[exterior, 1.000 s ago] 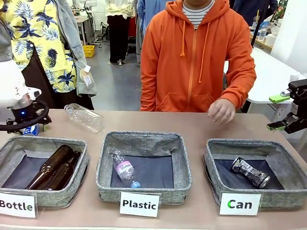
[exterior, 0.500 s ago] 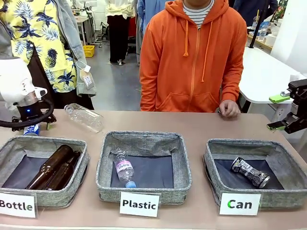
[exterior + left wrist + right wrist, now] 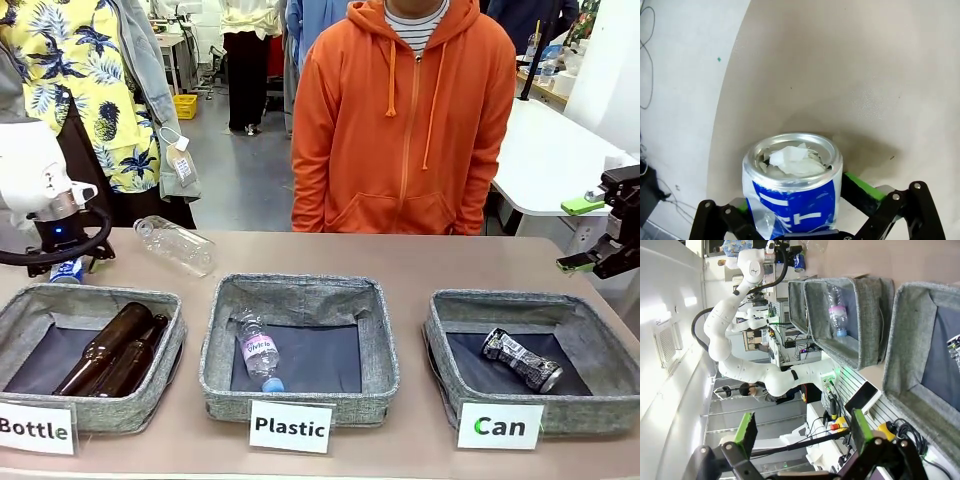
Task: Sort the can waste into the basket.
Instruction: Pick up the can waste from the table and place it in the right Fabric basket.
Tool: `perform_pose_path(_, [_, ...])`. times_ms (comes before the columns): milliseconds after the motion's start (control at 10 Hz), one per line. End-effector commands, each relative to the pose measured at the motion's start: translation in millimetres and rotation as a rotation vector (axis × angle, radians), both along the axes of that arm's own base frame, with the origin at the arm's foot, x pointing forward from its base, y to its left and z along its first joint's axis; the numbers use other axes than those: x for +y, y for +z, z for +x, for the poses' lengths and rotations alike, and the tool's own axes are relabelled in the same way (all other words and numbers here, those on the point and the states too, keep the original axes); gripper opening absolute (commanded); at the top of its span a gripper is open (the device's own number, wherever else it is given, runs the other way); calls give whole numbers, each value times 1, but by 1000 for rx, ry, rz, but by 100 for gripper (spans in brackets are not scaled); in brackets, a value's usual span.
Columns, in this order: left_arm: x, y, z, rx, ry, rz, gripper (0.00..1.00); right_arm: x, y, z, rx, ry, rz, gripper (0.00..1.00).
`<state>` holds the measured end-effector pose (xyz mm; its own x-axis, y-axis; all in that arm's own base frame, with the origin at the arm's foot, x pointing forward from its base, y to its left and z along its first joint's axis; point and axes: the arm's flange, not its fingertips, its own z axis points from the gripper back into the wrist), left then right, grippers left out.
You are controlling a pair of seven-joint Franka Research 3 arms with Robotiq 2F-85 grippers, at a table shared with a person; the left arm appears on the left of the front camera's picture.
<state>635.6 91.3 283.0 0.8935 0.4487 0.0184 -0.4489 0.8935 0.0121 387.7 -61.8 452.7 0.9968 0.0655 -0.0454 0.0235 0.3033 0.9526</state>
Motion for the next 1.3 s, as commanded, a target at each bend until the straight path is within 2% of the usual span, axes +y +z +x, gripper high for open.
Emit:
perform_pose_path(0, [-5, -23, -4, 18, 21, 25, 0, -3, 2, -2, -18, 18, -3, 100])
perform_pose_path(100, [-5, -23, -6, 14, 22, 27, 15, -3, 2, -2, -18, 18, -3, 100])
perform_pose_path(200, [-4, -22, -7, 4, 32, 29, 5, -3, 2, -2, -18, 18, -3, 100])
perform_pose_path(300, [-4, -19, -9, -13, 37, 35, 0, -3, 2, -2, -18, 18, -3, 100])
perform_pose_path(700, [-5, 15, -38, -100, 23, 1, 0, -3, 2, -2, -18, 18, -3, 100])
perform_pose_path(1000, [0, 70, -89, -220, -28, -69, 0, -3, 2, -2, -18, 18, -3, 100])
perform_pose_path(1200, [14, 115, -139, -287, -147, -140, 0, -3, 2, -2, -18, 18, -3, 100])
